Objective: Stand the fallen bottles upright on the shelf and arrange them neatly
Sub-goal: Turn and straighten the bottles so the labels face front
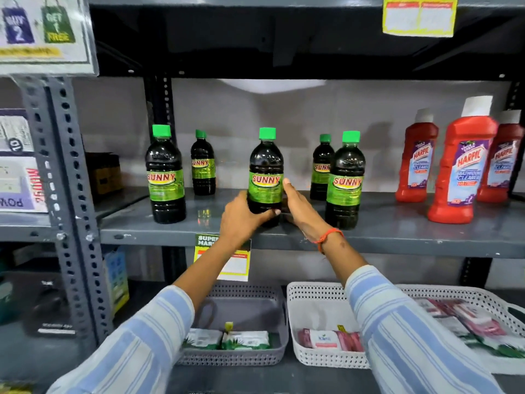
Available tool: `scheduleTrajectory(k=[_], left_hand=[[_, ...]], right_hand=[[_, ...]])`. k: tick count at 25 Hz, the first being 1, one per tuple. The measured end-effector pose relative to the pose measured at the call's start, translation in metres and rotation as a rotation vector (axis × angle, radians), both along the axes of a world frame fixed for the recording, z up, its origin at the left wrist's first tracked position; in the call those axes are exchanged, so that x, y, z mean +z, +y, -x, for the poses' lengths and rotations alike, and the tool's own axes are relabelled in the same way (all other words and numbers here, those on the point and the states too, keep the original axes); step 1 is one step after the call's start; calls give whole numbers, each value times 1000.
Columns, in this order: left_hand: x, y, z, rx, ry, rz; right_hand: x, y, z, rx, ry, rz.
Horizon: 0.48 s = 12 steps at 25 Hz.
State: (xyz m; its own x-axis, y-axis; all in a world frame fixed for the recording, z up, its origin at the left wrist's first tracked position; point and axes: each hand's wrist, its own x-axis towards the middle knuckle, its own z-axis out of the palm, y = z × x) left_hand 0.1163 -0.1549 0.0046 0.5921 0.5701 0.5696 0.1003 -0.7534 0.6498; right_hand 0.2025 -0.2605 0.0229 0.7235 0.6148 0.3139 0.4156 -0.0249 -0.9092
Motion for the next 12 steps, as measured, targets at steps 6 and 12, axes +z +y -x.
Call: scheduleTrajectory(k=[6, 12], left_hand=[[-2, -3, -3, -33, -39, -23], [-2, -10, 9, -85, -167, 19]], right_hand=[[-6, 3, -9, 53, 10, -79], [-8, -1, 1, -148, -112, -157]])
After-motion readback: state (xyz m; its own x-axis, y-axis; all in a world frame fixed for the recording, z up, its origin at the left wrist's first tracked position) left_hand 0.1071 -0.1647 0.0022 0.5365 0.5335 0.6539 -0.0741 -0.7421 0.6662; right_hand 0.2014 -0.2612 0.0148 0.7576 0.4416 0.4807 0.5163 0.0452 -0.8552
